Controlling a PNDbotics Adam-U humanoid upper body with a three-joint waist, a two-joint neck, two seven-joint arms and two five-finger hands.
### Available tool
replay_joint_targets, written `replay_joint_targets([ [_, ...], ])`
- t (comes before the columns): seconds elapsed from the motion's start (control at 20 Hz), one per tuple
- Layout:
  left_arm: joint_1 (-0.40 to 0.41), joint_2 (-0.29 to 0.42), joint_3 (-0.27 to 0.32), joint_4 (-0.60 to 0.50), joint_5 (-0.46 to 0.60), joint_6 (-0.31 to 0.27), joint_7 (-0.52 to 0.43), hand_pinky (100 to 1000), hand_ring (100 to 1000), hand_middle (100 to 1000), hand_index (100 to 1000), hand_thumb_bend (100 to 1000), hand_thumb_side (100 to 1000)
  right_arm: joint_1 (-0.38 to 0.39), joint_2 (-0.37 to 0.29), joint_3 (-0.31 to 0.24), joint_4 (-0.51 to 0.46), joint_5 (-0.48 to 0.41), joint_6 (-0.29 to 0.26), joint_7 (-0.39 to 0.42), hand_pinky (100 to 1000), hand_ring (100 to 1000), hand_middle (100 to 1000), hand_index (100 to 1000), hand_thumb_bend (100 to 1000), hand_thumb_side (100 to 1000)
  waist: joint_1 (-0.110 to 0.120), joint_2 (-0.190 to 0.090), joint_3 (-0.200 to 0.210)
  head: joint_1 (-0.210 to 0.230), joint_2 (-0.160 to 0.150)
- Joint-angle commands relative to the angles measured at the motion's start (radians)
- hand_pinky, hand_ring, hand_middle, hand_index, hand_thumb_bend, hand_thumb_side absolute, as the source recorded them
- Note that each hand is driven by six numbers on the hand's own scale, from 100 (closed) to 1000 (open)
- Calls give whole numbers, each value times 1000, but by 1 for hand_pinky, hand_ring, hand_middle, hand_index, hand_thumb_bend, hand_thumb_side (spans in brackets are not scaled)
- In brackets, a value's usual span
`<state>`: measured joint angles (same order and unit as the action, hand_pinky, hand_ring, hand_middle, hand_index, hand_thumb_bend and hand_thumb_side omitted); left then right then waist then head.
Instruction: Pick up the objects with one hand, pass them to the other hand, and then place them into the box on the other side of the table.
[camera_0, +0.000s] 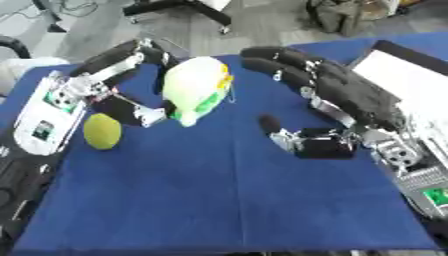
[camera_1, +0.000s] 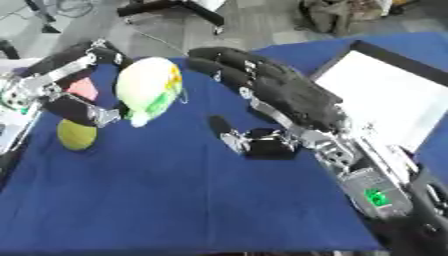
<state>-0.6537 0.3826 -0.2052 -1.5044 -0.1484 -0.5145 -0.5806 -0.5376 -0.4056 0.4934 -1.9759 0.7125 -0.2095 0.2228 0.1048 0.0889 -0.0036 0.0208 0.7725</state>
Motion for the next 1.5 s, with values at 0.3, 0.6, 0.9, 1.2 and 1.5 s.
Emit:
replay_joint_targets([
  [0.3,-38,-15,-15,-6,42,2,-59,562,302,282,423,100,263,-27,26,10,13,40,-27,-11,833,936,946,1000,100,100,-3,-4,11,-15,-3],
  [0.6,-42,-21,-49,-12,56,0,-103,565,304,284,425,100,259,-27,30,17,25,50,-31,-30,827,929,939,1000,100,100,-4,0,13,-22,-3],
  [0.9,-53,-33,-75,-28,88,2,-136,566,304,284,425,100,260,-28,34,23,49,57,-30,-45,823,924,924,1000,100,100,-5,1,14,-26,-3],
  [1.2,-58,-37,-97,-60,125,10,-168,567,304,284,425,100,260,-29,38,28,66,64,-33,-55,821,921,917,998,100,100,-5,4,14,-29,-3],
  [1.5,-72,-56,-112,-72,151,22,-187,569,306,285,426,100,262,-26,42,33,84,64,-31,-62,814,917,897,976,100,100,-4,4,11,-27,-3],
])
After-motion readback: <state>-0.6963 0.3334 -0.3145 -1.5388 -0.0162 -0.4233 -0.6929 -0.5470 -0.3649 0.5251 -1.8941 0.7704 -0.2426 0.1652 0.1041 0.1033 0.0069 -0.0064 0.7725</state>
